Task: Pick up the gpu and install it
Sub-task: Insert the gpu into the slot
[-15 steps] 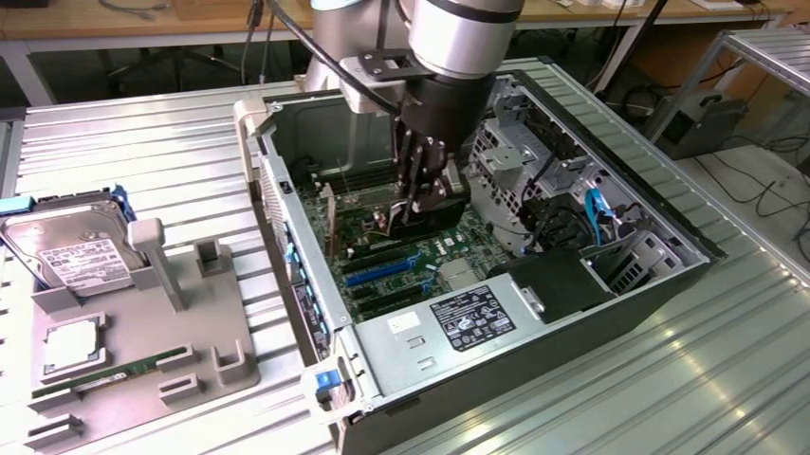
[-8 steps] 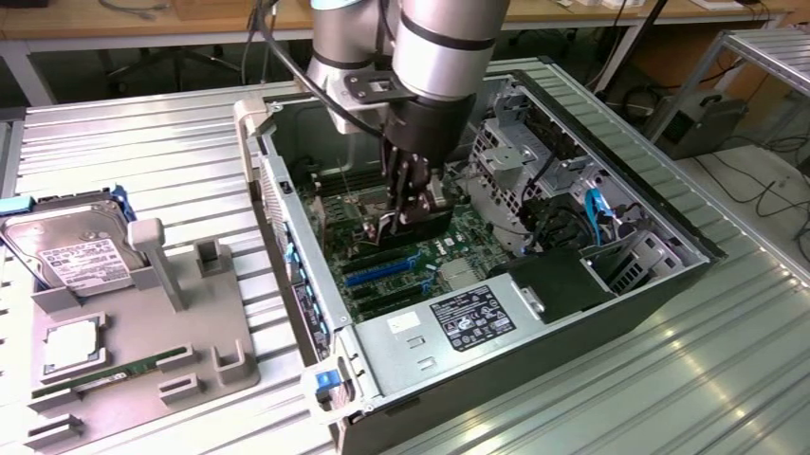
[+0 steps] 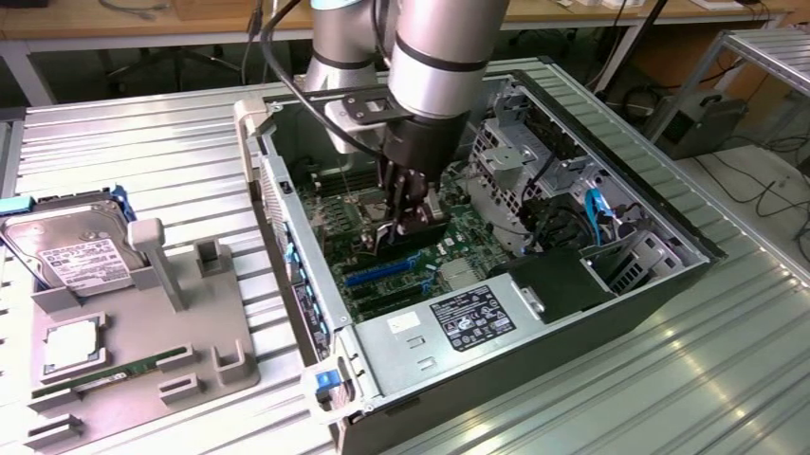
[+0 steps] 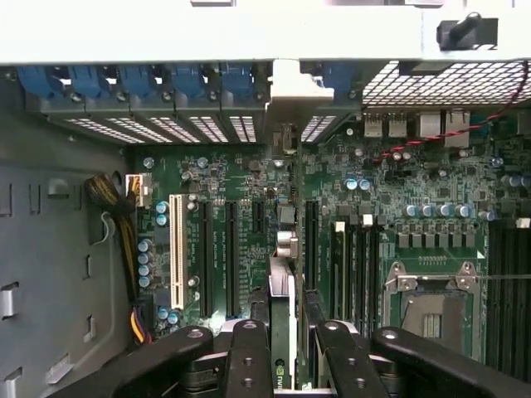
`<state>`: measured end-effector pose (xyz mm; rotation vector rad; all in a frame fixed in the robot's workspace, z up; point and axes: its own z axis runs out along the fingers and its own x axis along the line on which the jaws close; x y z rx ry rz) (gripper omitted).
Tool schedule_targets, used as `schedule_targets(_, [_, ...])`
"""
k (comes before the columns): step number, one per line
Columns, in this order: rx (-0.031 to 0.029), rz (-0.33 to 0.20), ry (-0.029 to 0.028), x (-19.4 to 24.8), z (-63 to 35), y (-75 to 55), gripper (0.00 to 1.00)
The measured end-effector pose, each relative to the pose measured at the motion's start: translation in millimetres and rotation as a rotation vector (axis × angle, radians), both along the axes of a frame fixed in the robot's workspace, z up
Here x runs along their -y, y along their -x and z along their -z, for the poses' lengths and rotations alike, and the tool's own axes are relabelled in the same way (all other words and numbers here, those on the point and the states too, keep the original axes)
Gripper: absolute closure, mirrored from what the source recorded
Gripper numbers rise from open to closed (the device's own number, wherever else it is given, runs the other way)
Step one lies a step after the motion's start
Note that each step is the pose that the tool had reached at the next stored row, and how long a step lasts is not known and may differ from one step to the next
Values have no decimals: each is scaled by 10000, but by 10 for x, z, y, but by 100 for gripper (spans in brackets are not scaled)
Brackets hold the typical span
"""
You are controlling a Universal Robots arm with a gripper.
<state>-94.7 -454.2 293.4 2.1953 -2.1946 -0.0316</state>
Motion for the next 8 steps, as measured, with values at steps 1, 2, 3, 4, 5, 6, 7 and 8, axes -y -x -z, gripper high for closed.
schedule_targets(1, [-1, 0, -1, 0, 16, 9, 74])
schedule_targets(2, [0, 0, 0, 0, 28, 13, 74])
schedule_targets(3, [-1, -1, 0, 1, 40, 18, 74])
schedule_targets(4, [-1, -1, 1, 2, 46, 22, 74])
schedule_targets(5, [-1, -1, 1, 6, 50, 23, 74])
schedule_targets(6, [-1, -1, 1, 11, 55, 25, 74])
schedule_targets(7, [0, 0, -1, 14, 61, 27, 74])
schedule_targets(8, [0, -1, -1, 17, 66, 29, 74])
